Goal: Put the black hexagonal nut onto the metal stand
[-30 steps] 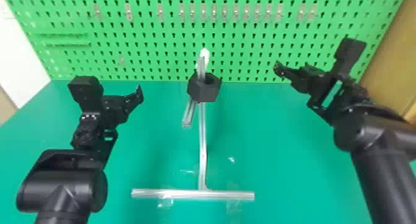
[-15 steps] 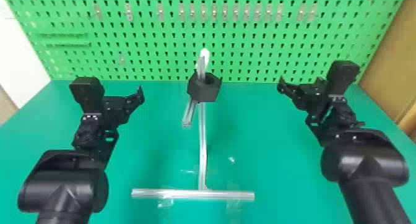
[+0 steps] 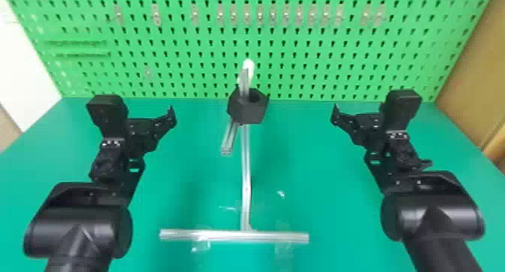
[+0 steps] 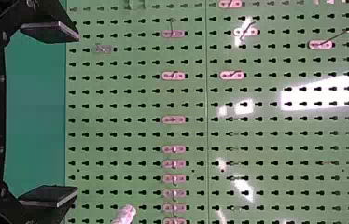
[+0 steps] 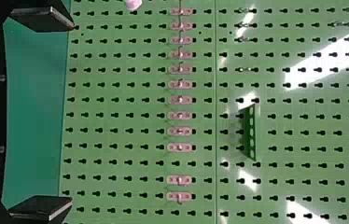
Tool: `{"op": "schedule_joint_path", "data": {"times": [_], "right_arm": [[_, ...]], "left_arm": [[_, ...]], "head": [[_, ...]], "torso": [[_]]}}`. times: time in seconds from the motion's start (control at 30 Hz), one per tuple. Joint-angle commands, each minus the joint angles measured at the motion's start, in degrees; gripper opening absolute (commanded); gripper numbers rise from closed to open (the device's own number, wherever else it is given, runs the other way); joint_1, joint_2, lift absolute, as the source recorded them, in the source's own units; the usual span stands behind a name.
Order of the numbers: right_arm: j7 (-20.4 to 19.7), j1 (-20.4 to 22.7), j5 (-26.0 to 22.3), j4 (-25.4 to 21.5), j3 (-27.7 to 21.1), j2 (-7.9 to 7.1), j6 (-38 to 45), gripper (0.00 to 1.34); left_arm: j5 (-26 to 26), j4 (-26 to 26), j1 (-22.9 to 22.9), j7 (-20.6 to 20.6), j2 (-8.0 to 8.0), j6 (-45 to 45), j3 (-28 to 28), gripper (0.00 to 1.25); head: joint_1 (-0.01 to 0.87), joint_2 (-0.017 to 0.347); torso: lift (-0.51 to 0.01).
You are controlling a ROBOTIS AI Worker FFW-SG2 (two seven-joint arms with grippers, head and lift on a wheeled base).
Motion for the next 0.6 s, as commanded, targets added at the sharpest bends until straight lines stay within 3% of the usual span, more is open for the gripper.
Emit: {"op": "schedule_joint_path", "data": {"times": [0.0, 0.57], "right_arm": [[0.0, 0.0, 0.3, -0.13, 0.45, -0.33, -0.11, 1.33], [-0.26, 0.61, 0.12, -0.66, -0.16, -0.24, 0.06, 1.32]], "left_arm": [[-0.01, 0.13, 0.18, 0.0, 0.07, 0.01, 0.0, 1.12], [0.6, 1.09, 0.26, 0.35, -0.02, -1.57, -0.09, 1.12]], "head": [[0.693, 0.081], [0.693, 0.081]], "torso": [[-0.001], [-0.001]]}}
